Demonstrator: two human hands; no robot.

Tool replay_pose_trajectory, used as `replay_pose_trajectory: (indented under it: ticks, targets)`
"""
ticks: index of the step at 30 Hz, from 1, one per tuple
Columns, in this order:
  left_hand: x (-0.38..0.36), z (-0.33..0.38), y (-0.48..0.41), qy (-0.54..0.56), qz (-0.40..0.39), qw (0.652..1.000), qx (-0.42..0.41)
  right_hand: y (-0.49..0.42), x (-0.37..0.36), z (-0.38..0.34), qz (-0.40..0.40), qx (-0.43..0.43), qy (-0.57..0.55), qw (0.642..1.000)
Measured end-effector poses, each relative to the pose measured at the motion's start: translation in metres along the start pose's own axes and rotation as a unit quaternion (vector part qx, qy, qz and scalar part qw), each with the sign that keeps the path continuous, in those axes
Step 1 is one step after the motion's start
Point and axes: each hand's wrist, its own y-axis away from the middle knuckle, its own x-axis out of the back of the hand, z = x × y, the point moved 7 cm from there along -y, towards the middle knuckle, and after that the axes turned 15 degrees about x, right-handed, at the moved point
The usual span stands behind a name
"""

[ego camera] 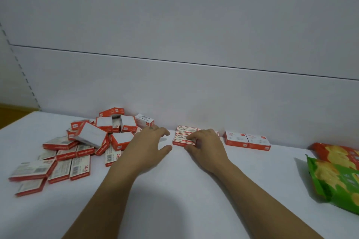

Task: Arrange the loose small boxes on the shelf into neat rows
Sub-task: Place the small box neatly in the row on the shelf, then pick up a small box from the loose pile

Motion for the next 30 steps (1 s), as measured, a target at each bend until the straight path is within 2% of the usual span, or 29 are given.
replay_pose_trajectory:
  ticks: [19,30]
  targets:
    - [-0.014,0.001,-0.013,-0.025,-0.037,0.999,0.013,-0.004,-0.011,0.004,0.004,0.011,0.009,1.000]
    - [-0.016,0.002,-0.002,-0.040,-0.019,0.999,0.013,-0.001,-0.008,0.000,-0.024,0.022,0.055,0.998]
